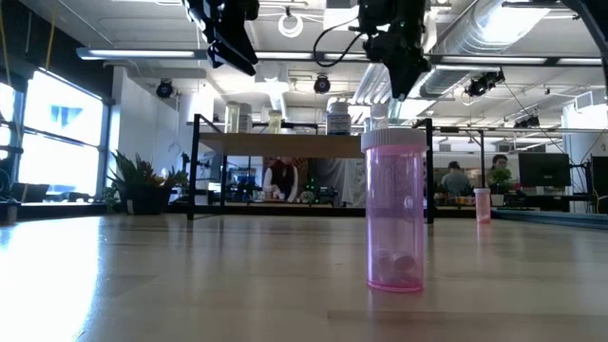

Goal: Pick and place medicine bottles onto shelf by color
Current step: Put the blue pill bottle on the shelf, then put the bottom pink pill bottle on the shelf

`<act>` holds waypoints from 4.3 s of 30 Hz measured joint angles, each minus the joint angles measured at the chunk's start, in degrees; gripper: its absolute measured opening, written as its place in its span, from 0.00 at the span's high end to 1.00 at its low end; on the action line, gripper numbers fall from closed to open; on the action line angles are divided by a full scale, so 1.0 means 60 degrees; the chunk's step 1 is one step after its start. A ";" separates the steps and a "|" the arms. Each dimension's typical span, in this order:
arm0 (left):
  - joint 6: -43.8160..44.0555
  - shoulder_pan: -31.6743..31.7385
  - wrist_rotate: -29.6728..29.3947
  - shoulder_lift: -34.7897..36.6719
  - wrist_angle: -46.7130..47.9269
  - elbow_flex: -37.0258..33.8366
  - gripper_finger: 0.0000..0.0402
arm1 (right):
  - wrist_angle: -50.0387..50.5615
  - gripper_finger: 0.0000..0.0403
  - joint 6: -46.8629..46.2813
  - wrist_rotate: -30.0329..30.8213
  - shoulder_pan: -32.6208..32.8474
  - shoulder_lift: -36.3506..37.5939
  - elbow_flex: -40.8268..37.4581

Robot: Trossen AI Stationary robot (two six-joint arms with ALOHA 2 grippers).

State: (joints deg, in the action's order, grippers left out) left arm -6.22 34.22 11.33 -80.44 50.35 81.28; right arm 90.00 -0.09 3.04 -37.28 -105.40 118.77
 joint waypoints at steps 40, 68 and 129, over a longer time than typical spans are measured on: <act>-0.0080 0.0004 -0.0002 0.0000 -0.0004 0.0000 0.57 | 0.0004 0.71 0.0072 0.0175 -0.0294 -0.1007 -0.0001; -0.0005 0.0007 0.0000 0.0000 -0.0004 0.0000 0.57 | 0.0004 0.65 0.0092 0.0073 -0.0291 -0.0436 0.0006; 0.3331 -0.8353 -0.1695 -0.0218 -0.5421 -0.2798 0.54 | -0.0664 0.65 -0.5771 0.1965 0.4347 0.2960 -0.0519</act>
State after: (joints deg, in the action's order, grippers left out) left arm 13.77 -15.90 1.16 -81.75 17.82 64.49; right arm 86.01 -34.72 14.83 -11.20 -87.64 115.66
